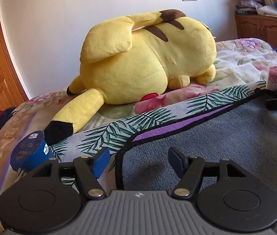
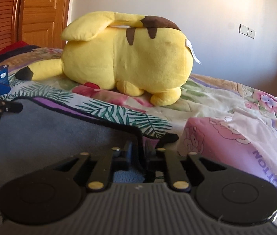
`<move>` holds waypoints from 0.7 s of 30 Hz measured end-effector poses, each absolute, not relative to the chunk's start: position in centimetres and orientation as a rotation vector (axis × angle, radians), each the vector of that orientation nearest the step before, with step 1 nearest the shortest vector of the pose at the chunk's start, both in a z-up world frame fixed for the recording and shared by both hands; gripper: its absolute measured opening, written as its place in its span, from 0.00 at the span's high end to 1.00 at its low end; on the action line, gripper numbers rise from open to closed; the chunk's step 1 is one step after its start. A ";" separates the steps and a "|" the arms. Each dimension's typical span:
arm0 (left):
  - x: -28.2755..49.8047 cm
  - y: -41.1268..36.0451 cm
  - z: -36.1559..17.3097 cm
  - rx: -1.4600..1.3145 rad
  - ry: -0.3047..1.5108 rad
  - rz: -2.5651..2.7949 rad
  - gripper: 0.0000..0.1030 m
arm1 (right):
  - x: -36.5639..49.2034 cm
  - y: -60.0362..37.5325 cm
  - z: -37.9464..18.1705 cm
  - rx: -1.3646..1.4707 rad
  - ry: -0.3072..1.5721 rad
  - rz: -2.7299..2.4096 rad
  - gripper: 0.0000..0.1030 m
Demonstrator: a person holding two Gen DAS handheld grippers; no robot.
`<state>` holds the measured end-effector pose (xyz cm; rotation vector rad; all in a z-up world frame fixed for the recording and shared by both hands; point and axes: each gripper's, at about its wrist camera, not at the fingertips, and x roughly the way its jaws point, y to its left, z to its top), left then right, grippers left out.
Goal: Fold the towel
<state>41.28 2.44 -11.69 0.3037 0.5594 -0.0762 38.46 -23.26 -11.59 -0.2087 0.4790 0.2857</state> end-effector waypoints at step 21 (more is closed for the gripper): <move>34.0 0.8 -6.0 0.263 0.546 -0.129 0.35 | 33.1 -25.5 -6.3 -0.103 0.535 0.278 0.45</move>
